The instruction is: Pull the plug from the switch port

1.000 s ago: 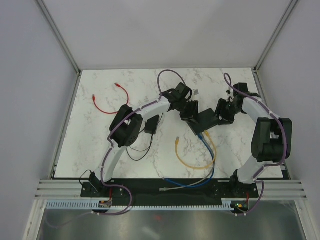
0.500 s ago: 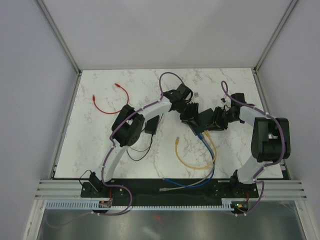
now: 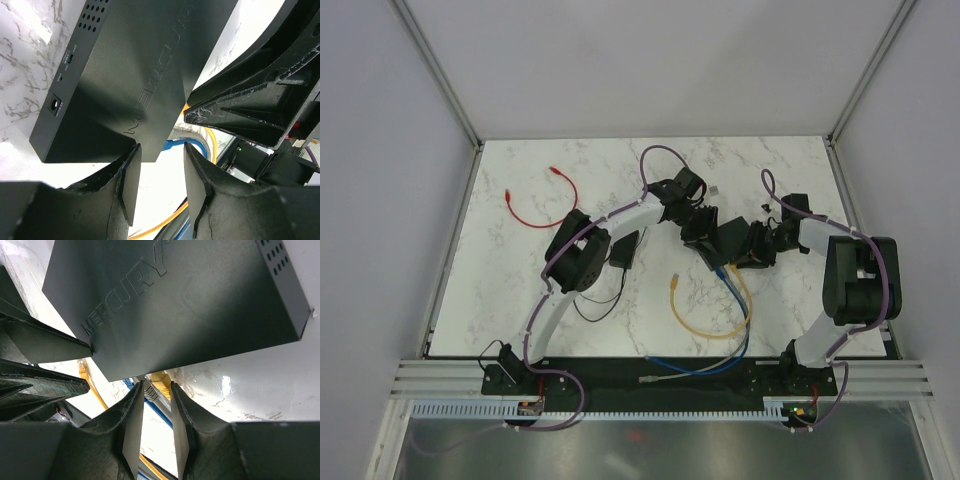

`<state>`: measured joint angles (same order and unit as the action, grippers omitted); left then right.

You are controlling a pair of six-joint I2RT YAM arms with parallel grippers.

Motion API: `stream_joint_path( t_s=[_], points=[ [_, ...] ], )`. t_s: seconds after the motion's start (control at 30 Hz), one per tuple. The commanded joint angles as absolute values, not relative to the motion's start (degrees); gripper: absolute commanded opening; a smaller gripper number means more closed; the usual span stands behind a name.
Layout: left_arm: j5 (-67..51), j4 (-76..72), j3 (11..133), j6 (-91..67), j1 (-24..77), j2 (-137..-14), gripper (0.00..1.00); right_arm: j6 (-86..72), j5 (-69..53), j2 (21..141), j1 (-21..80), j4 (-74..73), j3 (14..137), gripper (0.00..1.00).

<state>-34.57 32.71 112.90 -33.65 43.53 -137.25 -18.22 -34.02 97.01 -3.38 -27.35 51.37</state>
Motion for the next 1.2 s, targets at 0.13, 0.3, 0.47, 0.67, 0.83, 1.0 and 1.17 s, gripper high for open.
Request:
stream_joint_path(
  t_s=[0.13, 0.3, 0.47, 0.67, 0.83, 1.0, 1.17],
  points=[
    [-34.28, 35.51, 113.64, -33.84, 43.77, -139.48, 0.47, -16.96, -32.78, 98.87, -3.34, -24.96, 50.8, 0.36],
    [-34.8, 35.51, 113.55, -33.84, 43.68, -139.66, 0.47, -17.58, -32.96, 99.93, -3.43, -24.52, 51.24, 0.35],
    [-34.89, 35.6, 113.47, -33.75, 43.68, -139.66, 0.46, -18.1, -33.4, 100.72, -3.95, -24.0, 50.8, 0.34],
    [-35.16, 35.6, 113.47, -33.84, 43.77, -139.92, 0.45, -18.81, -34.98, 102.04, -5.18, -23.73, 50.45, 0.25],
    [-35.24, 35.68, 113.2, -33.84, 43.86, -140.01, 0.44, -19.42, -37.35, 104.15, -5.45, -24.96, 50.89, 0.16],
    [-35.16, 35.77, 113.47, -34.01, 43.86, -140.27, 0.44, -19.25, -36.83, 105.03, -5.45, -26.98, 51.85, 0.08],
    [-35.33, 35.77, 113.91, -34.28, 43.77, -140.8, 0.43, -18.72, -34.54, 104.68, -5.36, -29.18, 52.38, 0.0]
  ],
)
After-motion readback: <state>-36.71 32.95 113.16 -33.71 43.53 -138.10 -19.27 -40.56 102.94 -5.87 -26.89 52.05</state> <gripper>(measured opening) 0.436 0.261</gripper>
